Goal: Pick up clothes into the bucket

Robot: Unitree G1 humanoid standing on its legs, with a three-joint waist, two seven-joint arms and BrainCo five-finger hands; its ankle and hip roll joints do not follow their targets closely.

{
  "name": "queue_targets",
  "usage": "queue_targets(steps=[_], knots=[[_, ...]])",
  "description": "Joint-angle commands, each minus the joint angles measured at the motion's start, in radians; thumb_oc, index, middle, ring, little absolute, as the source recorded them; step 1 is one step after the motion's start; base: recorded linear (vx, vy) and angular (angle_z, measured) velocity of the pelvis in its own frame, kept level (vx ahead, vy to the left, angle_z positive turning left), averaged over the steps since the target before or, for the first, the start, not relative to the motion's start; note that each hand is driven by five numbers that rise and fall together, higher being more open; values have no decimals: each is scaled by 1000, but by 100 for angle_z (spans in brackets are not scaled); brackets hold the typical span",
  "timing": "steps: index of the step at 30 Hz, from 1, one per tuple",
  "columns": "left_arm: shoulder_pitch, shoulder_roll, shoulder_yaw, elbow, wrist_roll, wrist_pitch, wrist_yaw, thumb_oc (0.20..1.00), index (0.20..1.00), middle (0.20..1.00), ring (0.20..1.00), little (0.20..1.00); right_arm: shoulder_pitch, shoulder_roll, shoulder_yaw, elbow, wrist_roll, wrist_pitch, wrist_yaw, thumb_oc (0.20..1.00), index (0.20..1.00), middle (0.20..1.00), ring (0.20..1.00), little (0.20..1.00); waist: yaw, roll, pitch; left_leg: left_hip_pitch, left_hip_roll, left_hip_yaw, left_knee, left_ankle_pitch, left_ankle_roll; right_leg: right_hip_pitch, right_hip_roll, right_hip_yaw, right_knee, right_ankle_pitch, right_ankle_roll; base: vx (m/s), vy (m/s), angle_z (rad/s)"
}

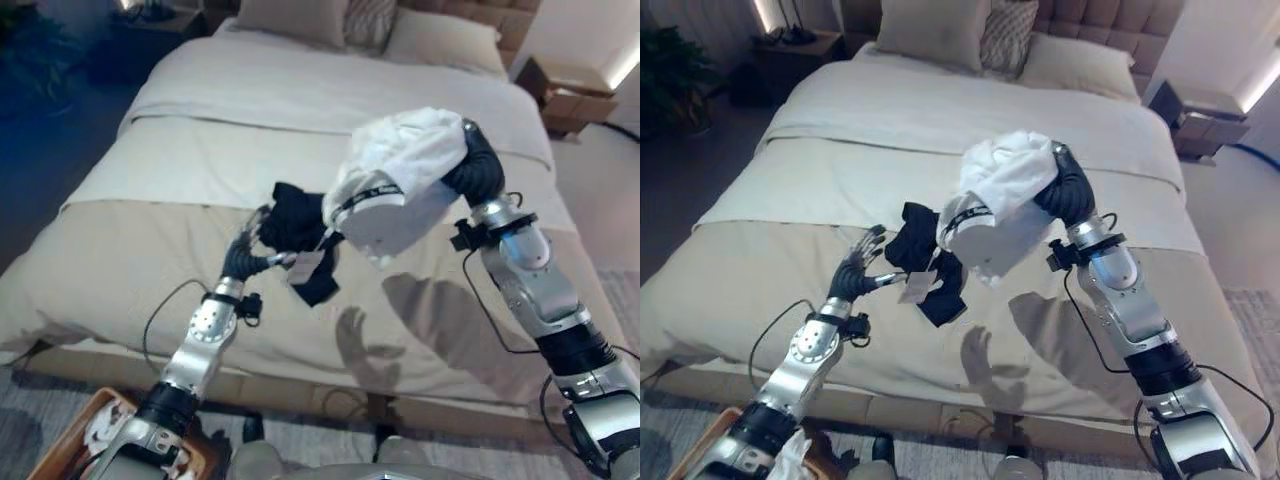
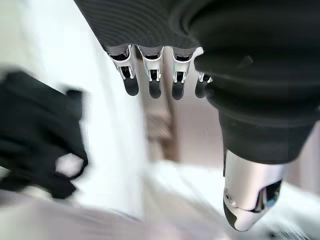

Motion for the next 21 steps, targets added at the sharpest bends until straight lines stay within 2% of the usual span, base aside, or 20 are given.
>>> queue_targets(steps=[1, 2, 7, 10, 14, 18, 21], knots=[[-125, 25, -35, -41, 6, -37, -32, 1000, 1000, 1000, 1000, 1000, -88, -31, 16, -73, 75, -13, 22, 200, 200, 200, 200, 200, -14, 1, -40, -17, 27, -3, 52, -36, -5, 20, -39, -18, 24, 21, 54, 70, -25, -2], [-185, 30, -73, -42, -31, -30, -55, 1000, 1000, 1000, 1000, 1000, -86, -36, 31, -83, 87, -6, 35, 200, 200, 200, 200, 200, -18, 5, -48, -6, 29, 0, 47, -35, -6, 28, -37, -18, 21, 20, 54, 0, 0, 0], [-271, 25, -165, -48, -114, -7, -121, 1000, 1000, 1000, 1000, 1000, -81, -58, 55, -99, 106, 13, 57, 200, 200, 200, 200, 200, -29, 15, -62, 11, 31, 1, 37, -33, -7, 42, -31, -18, 17, 16, 55, 32, -9, -4], [-308, -8, -220, -17, -247, 25, -156, 1000, 1000, 1000, 1000, 1000, -77, -71, 74, -103, 121, 27, 67, 200, 200, 200, 200, 200, -38, 21, -70, 22, 33, 1, 31, -30, -8, 51, -27, -20, 12, 17, 55, 11, -4, -1], [-310, -37, -236, 10, -344, 43, -166, 1000, 1000, 1000, 1000, 1000, -81, -75, 90, -101, 132, 31, 67, 200, 200, 200, 200, 200, -44, 23, -73, 29, 36, 2, 25, -27, -9, 56, -26, -20, 11, 18, 54, 10, -2, -4], [-300, -68, -258, 14, -498, 72, -221, 1000, 1000, 1000, 1000, 1000, -95, -75, 115, -89, 145, 27, 64, 200, 200, 200, 200, 200, -53, 24, -77, 36, 38, 5, 21, -27, -10, 59, -24, -18, 9, 18, 54, 0, 0, 0], [-285, -70, -287, 27, -527, 92, -255, 1000, 1000, 1000, 1000, 1000, -99, -74, 126, -83, 147, 23, 68, 200, 200, 200, 200, 200, -58, 24, -80, 40, 38, 8, 19, -28, -11, 60, -25, -15, 9, 18, 54, 9, 4, -2]])
